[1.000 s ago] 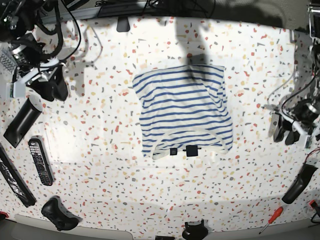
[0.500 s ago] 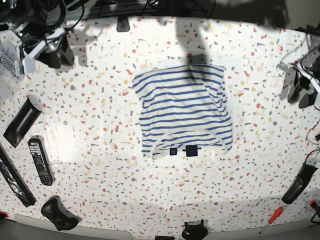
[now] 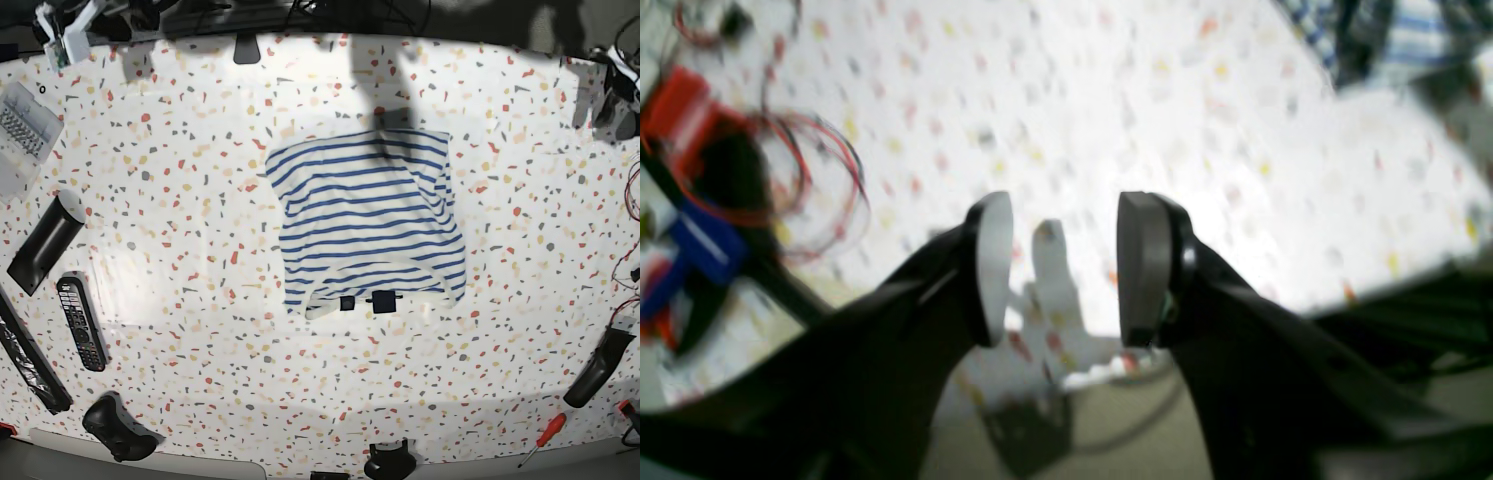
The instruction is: Layout the t-shirt on the table in an organized manner, then fold the t-shirt properly
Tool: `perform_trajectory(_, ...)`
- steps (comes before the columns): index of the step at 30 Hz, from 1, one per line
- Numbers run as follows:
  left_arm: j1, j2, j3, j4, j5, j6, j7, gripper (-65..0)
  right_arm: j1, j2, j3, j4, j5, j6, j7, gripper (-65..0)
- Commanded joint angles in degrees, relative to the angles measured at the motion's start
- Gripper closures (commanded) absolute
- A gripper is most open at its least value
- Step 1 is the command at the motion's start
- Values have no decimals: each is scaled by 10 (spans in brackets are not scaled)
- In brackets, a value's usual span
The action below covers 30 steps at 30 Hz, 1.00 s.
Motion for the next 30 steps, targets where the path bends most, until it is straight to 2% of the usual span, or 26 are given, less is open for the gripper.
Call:
perform_trajectory(1, 20, -4, -6, 8, -6, -6, -9, -228, -16, 4, 3, 9, 21, 4, 11, -243)
perform_trajectory(6, 92, 30, -6, 8, -4, -48, -8, -228, -49, 5, 3, 9, 29, 4, -3, -243)
perform_trajectory(11, 151, 62, -6, 8, 0, -49, -8, -228, -94, 5, -7, 6, 24, 4, -6, -243)
perform_trajectory(16, 165, 90, -5, -11, 4, -49, -23, -228, -106, 15, -68, -59, -39, 4, 10, -243)
perform_trajectory(20, 159, 109, 21, -74, 92, -49, -109, -228, -92, 53, -152, -184, -124, 4, 99, -243)
perform_trajectory(23, 143, 118, 64, -150, 158, -49, -171, -228, -44, 90, -213, -296, -175, 4, 171, -243)
perform_trajectory(26, 100, 130, 111, -242, 208, -49, -180, -228, 30, 104, -261, -412, -182, 4, 179, -243)
perform_trajectory(29, 40, 143, 146, -347, 256, -48, -229, -228, 106, 103, -294, -529, -195, 4, 182, -243)
perform_trajectory(30, 19, 149, 153, -382, 270, -27, -245, -228, 132, 103, -306, -566, -200, 4, 183, -243)
